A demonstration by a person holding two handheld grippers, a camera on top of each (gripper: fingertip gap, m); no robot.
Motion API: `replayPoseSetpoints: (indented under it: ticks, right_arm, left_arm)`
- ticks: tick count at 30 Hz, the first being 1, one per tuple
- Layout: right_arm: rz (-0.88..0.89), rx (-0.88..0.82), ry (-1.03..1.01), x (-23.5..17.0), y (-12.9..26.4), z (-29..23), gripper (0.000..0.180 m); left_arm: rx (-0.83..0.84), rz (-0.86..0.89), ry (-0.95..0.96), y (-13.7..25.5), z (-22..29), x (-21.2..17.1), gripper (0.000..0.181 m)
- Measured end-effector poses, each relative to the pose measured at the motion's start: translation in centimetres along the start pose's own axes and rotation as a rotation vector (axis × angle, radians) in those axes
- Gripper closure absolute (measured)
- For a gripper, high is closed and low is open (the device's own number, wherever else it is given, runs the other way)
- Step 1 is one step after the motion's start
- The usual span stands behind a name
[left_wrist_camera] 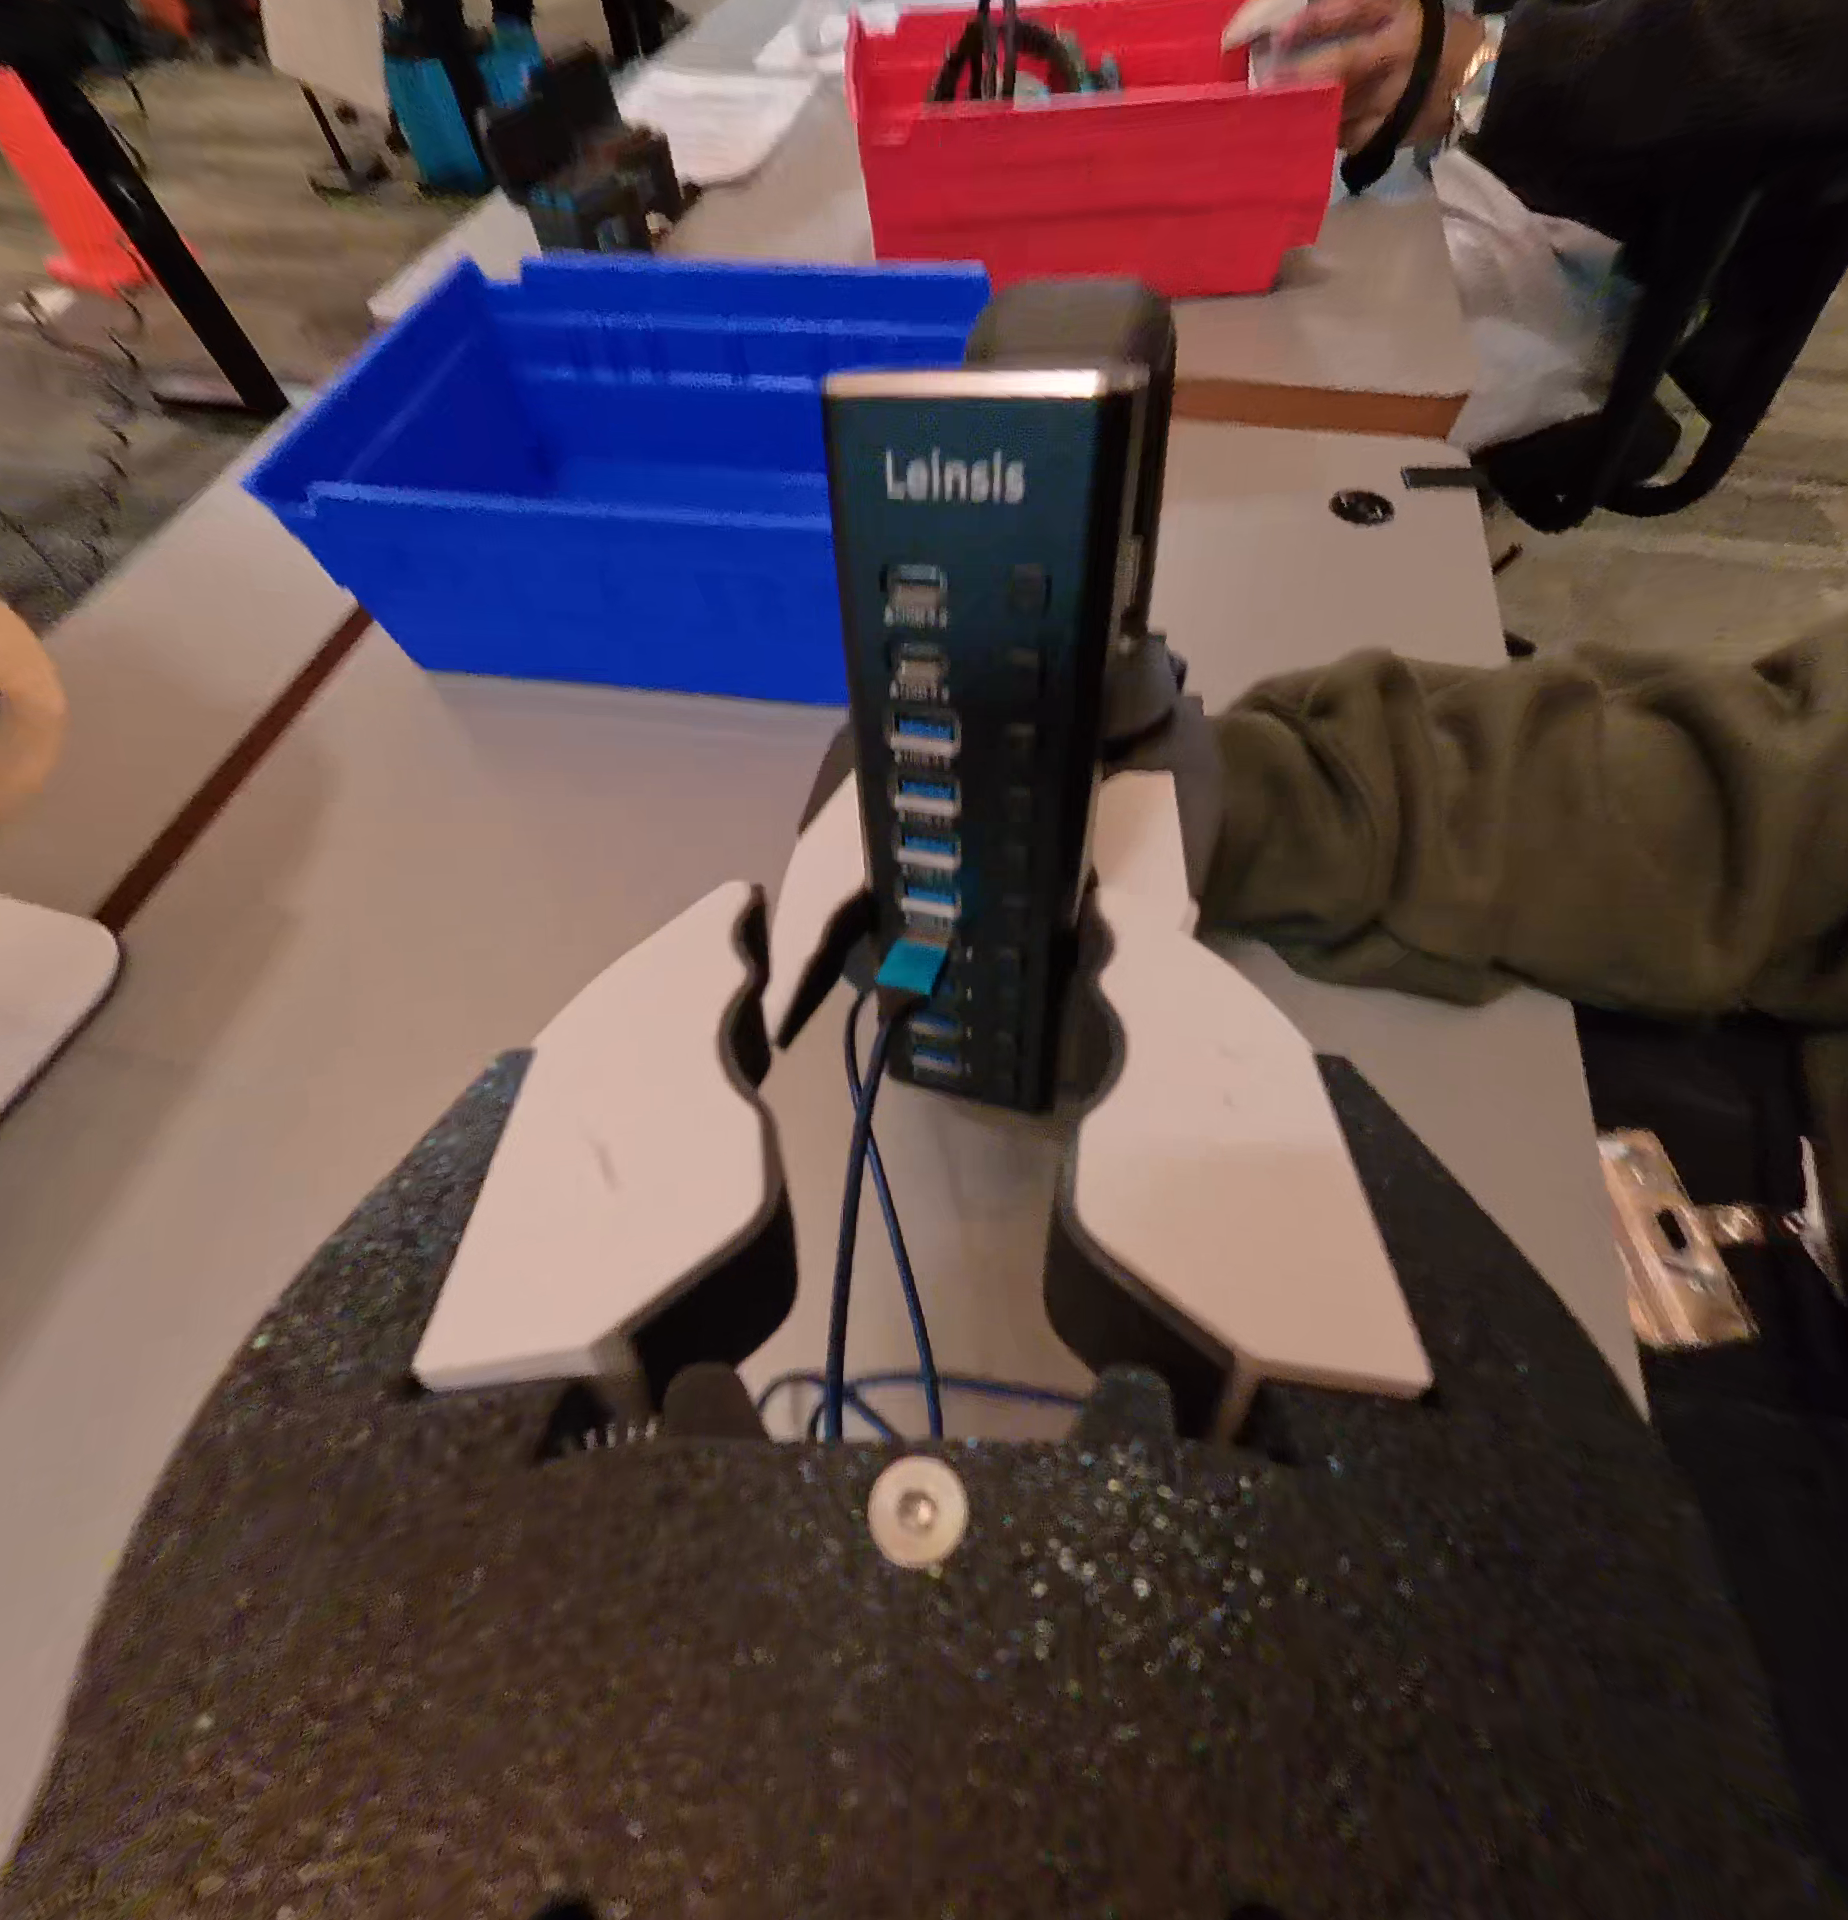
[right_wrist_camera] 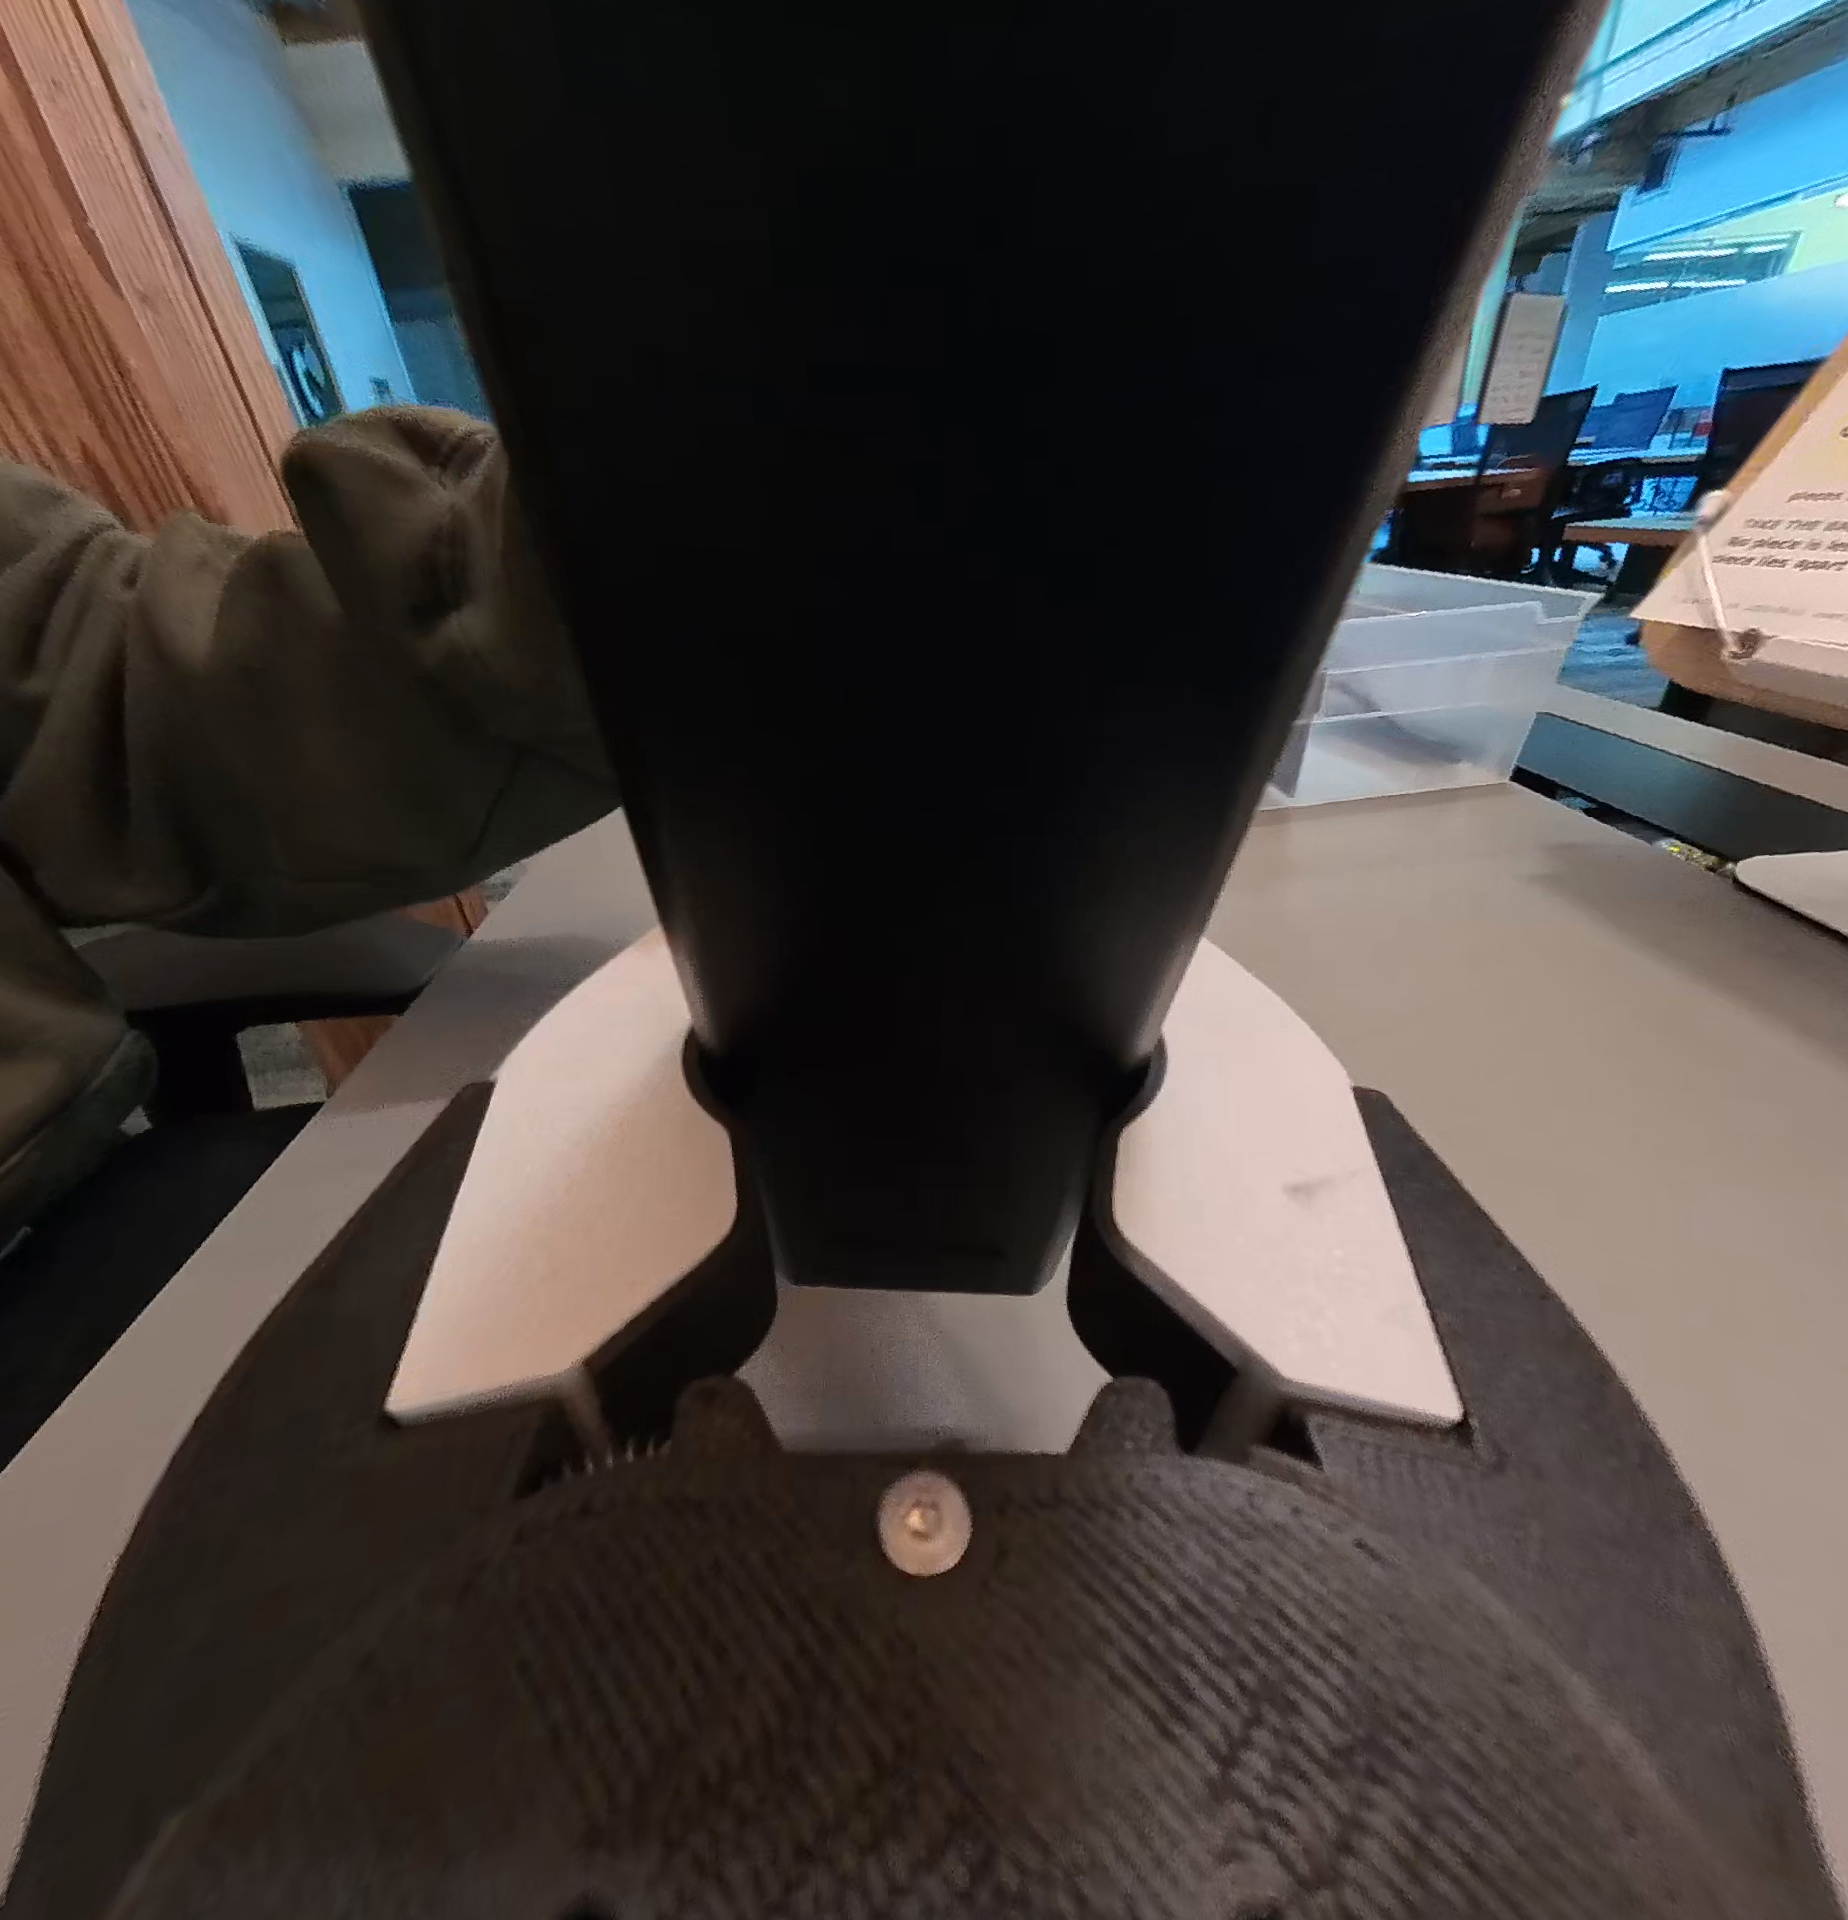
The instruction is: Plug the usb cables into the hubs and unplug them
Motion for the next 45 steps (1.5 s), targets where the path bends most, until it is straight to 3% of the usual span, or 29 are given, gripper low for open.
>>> replayPoseSetpoints:
  ticks: [6, 12, 27, 32, 45]
  right_arm:
    - [-0.044, 0.025, 0.024, -0.5, -0.5, -0.5, 0.108]
    - [-0.037, 0.029, 0.008, -0.4, -0.4, -0.5, 0.108]
    - [-0.047, 0.040, -0.049, -0.5, -0.6, -0.2, 0.108]
    - [-0.028, 0.041, -0.019, -0.3, -0.5, -0.5, 0.108]
    - [-0.040, 0.036, -0.020, -0.4, -0.6, -0.5, 0.108]
  left_arm:
    - [0.045, -0.154, -0.010, 0.8, -0.4, -4.2, 0.150]
    - [-0.012, -0.113, 0.038, -0.4, -0.3, -4.6, 0.175]
    - [-0.074, 0.008, 0.109, -0.7, -0.6, -5.0, 0.177]
    - [-0.083, 0.032, 0.136, -0.5, -0.7, -5.1, 0.167]
    - [-0.082, 0.048, 0.096, -1.0, -0.3, -4.2, 0.174]
Point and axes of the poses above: each gripper's, where its closed fingertips meet, y back along the fingers, x out of its top, z = x × y across the jaws, the point moved 2 cm from there along y, back along the fingers, and after that the axes turned 1 degree about -y, right-handed, at the moved point
